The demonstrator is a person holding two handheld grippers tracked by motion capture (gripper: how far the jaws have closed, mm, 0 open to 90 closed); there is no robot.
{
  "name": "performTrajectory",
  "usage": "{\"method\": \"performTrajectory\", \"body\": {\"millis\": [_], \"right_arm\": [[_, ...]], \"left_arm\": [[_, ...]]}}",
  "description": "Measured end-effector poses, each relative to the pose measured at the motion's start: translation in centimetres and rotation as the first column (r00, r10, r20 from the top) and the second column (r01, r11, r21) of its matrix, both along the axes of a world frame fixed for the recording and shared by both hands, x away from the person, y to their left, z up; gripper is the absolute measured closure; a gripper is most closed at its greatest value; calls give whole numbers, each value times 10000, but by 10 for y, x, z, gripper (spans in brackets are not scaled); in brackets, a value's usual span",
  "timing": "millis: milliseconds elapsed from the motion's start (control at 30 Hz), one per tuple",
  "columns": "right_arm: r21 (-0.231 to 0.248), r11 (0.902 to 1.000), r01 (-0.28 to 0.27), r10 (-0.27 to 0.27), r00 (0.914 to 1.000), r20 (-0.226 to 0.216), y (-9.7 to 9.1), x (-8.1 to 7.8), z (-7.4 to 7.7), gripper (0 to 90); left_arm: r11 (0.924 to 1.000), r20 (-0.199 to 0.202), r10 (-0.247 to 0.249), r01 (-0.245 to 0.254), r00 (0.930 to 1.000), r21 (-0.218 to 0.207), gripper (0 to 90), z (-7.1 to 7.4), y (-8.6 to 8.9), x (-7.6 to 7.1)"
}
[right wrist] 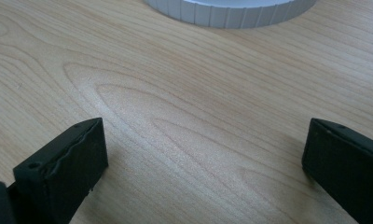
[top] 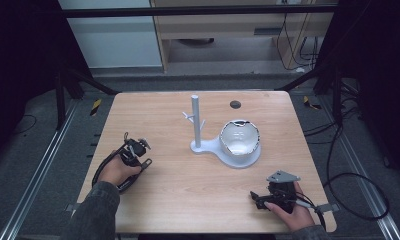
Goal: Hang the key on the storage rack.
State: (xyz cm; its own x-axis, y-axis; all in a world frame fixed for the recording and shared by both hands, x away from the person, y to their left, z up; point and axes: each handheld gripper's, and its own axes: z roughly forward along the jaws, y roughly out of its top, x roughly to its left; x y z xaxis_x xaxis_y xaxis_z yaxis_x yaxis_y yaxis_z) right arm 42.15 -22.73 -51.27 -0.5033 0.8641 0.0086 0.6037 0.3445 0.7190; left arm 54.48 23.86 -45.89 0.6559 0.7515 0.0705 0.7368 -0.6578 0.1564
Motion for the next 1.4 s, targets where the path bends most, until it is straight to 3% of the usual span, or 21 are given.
{"method": "performTrajectory", "body": {"millis": [700, 1200, 1400], "right_arm": [[2, 10000, -3, 3, 10000, 1, 0, 0, 0, 4], [0, 10000, -4, 4, 10000, 3, 0, 0, 0, 4], [-3, 10000, -7, 7, 10000, 7, 0, 0, 0, 4]], "left_arm": [[9948, 1229, 124, 2, 9923, -1019, 802, 18, 10, -26], [9907, 1851, 141, 113, 9826, -1357, 803, 28, 18, -37], [9912, 2055, -11, 283, 9787, -1296, 803, 32, 19, -43]]}}
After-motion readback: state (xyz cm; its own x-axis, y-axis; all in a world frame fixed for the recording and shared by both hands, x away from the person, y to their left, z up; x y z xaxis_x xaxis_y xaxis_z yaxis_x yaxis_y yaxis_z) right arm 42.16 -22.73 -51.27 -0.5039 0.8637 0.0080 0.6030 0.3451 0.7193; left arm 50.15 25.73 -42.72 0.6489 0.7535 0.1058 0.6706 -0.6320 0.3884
